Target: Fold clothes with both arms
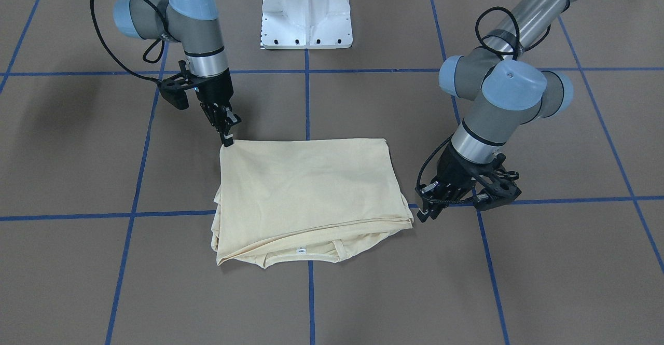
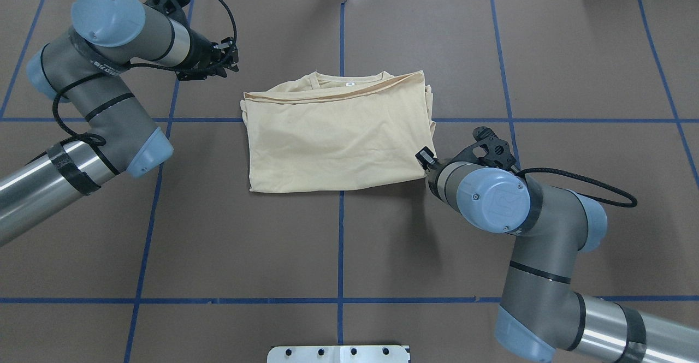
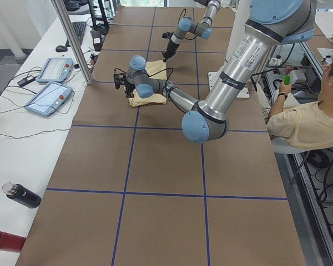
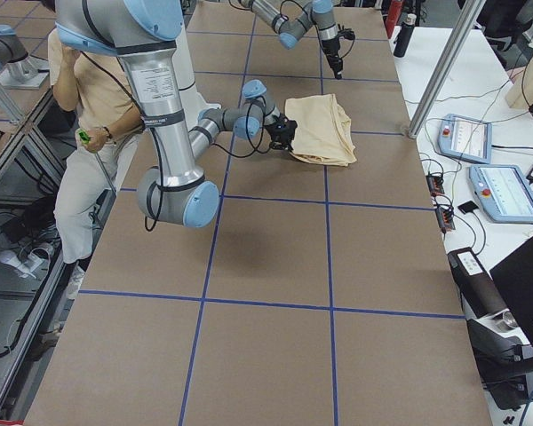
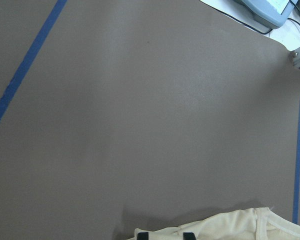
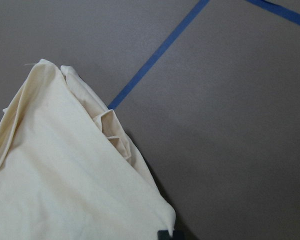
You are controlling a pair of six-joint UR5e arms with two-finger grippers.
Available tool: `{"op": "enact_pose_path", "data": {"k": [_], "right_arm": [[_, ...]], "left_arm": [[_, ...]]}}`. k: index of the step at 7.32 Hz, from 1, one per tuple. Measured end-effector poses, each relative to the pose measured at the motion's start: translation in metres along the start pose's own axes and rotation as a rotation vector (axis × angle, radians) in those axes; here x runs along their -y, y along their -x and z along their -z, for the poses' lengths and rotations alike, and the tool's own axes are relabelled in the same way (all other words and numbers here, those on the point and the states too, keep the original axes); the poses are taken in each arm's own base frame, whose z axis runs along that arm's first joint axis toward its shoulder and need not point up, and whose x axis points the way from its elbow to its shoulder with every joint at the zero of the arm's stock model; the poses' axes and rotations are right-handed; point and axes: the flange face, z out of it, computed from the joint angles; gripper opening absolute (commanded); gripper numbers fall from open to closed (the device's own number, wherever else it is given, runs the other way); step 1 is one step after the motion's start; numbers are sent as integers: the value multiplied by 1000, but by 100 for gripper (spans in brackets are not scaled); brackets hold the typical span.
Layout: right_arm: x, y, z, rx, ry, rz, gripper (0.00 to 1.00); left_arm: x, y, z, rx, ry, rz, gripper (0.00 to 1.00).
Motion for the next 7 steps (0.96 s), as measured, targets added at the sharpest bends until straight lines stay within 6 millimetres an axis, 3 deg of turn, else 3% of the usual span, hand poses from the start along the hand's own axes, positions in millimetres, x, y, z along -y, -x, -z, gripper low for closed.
{"op": "enact_pose_path", "data": {"k": [2,3,4,5,7], "right_arm": [[-56,-31,61,-108,63,97,4],[-82,-53,96,-167,106,157,30],[-99,-72,130,-220,164,203,99],[-115,-90,150,-263,220,232,100],[-134,-108,167,-284,255,246,100]], "left_arm": [[-3,-8,9,-20,3,-5,35],[-5,-12,14,-30,5,-9,35],[-7,-15,17,-40,15,-11,37],[-12,-19,23,-54,40,-15,37],[-35,-23,40,-89,101,23,42]]}}
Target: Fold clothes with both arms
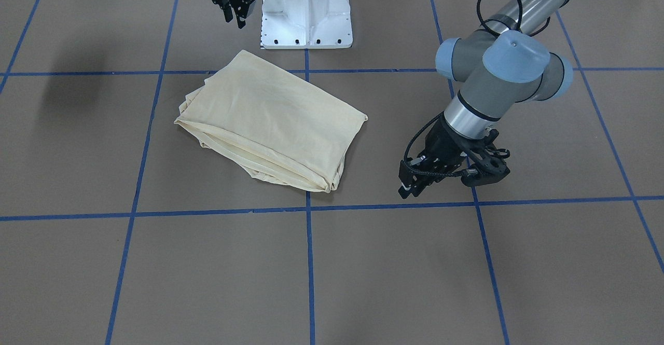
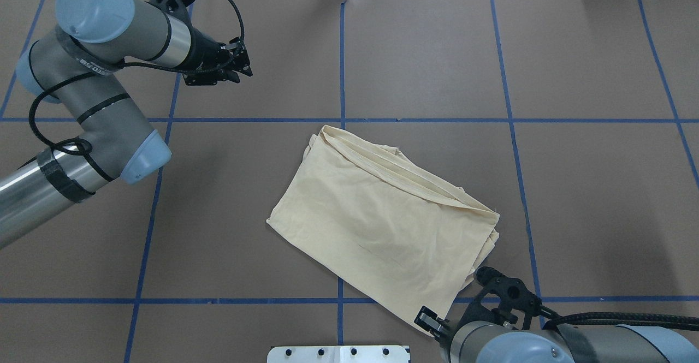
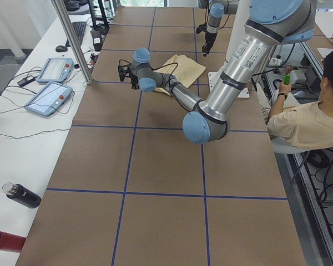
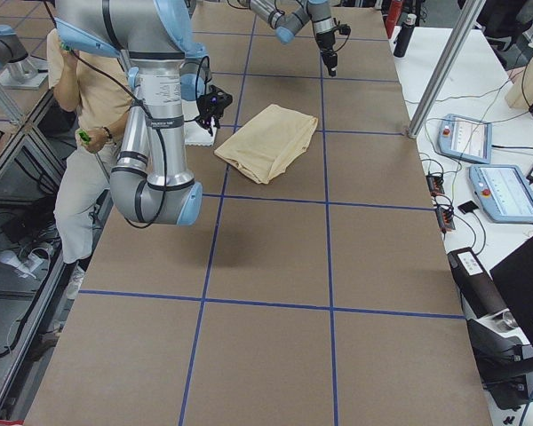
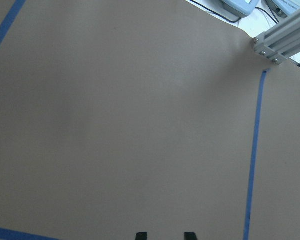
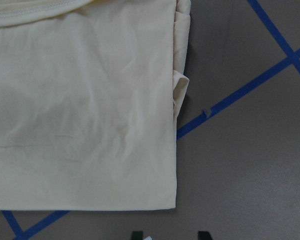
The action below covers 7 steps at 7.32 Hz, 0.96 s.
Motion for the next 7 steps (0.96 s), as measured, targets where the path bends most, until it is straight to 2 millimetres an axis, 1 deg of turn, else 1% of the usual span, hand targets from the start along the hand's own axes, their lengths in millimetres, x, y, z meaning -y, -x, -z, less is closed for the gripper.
{"op": "enact_pose_path", "data": {"k": [1,2,3,4,5,6,7], "right_arm": [[8,3,15,33,3,-20,100],[27,14,37,89,-2,-59,100],[44,29,50,133,-20,-95,100],[60,48,50,157,-54,-126,100],[78,65,47,169,-93,-147,100],[96,75,48,177,-125,-140,100],[111,83,48,186,-148,-122,100]], "left_arm": [[-25,2,0,-3,35,30,45],[-52,3,-4,13,67,70,47],[-83,1,-13,55,87,116,47],[-117,0,-25,122,88,152,47],[-145,1,-35,188,88,174,51],[-169,4,-44,243,98,195,55],[-189,8,-51,278,110,217,55]]}}
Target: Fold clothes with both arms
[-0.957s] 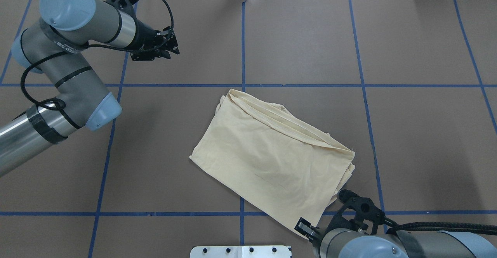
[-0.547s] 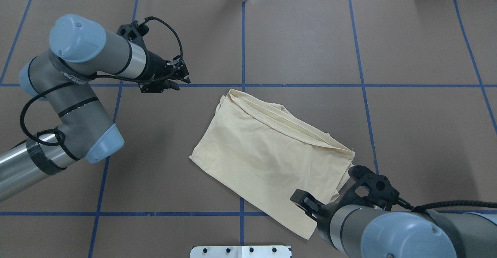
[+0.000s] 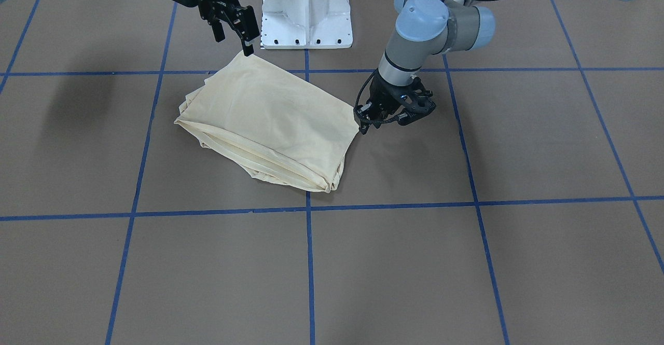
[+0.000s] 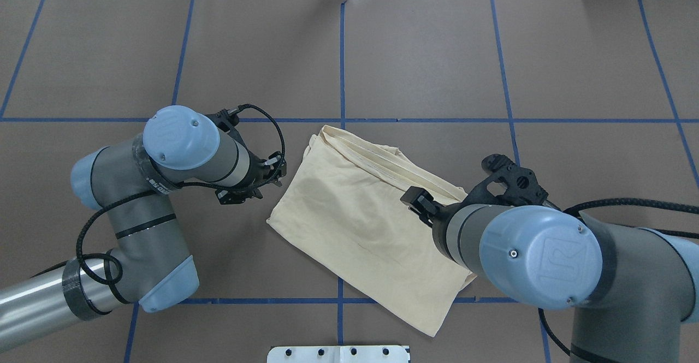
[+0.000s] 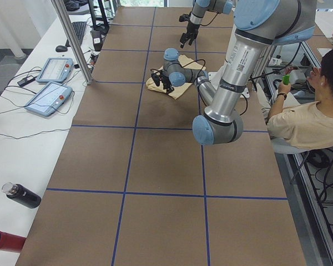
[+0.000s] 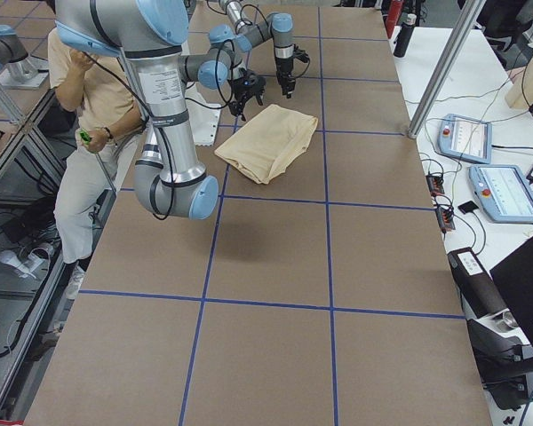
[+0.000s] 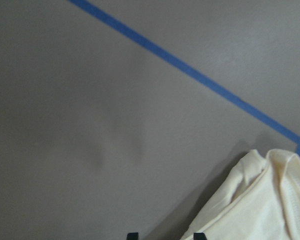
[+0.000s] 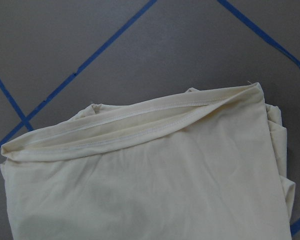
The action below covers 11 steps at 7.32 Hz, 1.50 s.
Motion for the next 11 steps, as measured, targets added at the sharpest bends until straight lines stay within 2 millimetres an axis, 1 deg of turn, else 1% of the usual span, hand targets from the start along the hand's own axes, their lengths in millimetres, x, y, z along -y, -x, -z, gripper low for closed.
{"op": "enact_pose_path", "data": {"k": [1,2,3,4,5,6,8,9,10,11], "right_arm": [[11,10,-12,23,-9,10,100],[31,24,-27,52,-4,5,100],[60,35,-38,65,14,-5,100],[85,42,-49,58,29,2,100],[97,43,-60,41,31,12,100],[102,44,-67,32,32,17,100],[105,44,-71,25,29,23,100],[107,44,-74,20,26,30,100],[108,44,-75,17,23,32,100],[108,44,-76,16,22,32,100]], "left_arm": [[-12,4,-7,19,11,18,55],[-24,6,-14,32,19,26,55],[-33,8,-20,40,25,30,55],[-41,10,-25,47,32,28,55],[-45,11,-29,52,35,27,55],[-46,12,-33,58,35,26,55],[-46,13,-36,64,34,25,52],[-46,14,-37,66,33,25,46],[-45,14,-38,67,28,24,38],[-45,15,-39,66,20,24,9]]}}
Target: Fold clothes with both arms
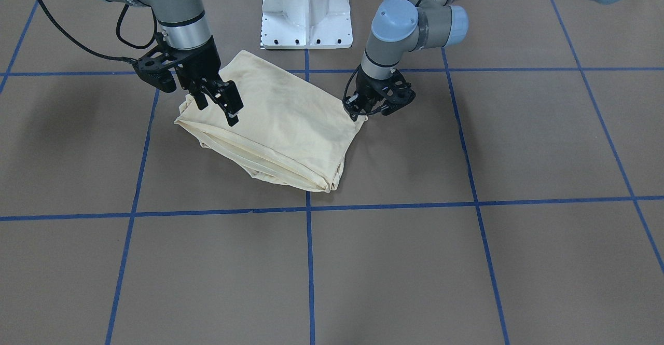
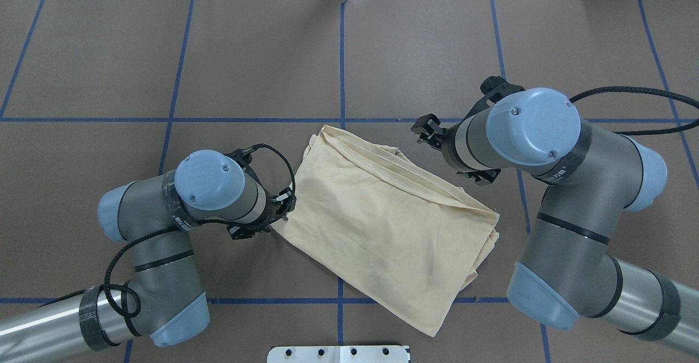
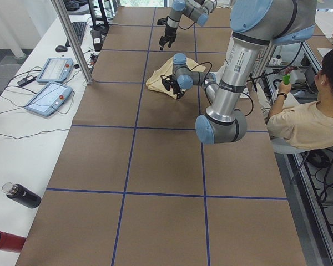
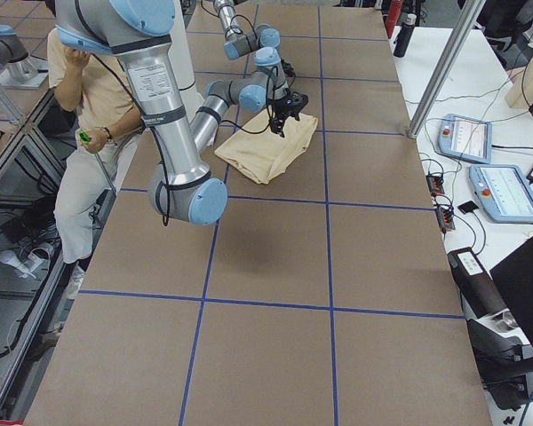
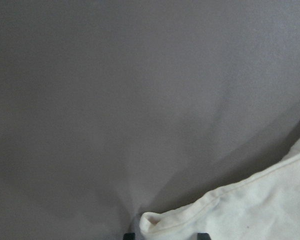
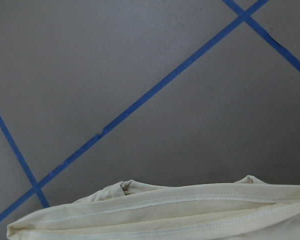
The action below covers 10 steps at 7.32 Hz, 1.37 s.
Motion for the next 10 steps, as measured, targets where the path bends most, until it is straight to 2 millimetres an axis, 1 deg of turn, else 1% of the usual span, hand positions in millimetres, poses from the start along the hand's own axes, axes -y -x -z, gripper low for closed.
{"op": "enact_pose_path", "data": {"k": [1,4,5,6,7,8,9,10], "right_arm": [[1,0,0,-1,-1,0,100],[2,-2,-4,-9,-4,-5,100],[2,-2,-5,-12,-5,-5,100],[3,-3,-6,-14,-6,-5,100],[3,-3,-6,-14,-5,-7,100],[1,-2,-5,-12,-3,-11,100],[1,-1,-5,-10,-1,-13,100],[0,-1,-4,-8,0,-14,100]], "left_arm": [[1,0,0,-1,-4,2,0],[2,-2,2,-5,-8,3,0],[12,-4,7,-12,-20,1,0],[34,-8,16,-26,-50,-29,0],[65,-16,28,-43,-97,-85,0],[101,-29,35,-62,-154,-123,0],[135,-47,31,-83,-196,-132,0],[161,-60,25,-110,-222,-135,0]]}}
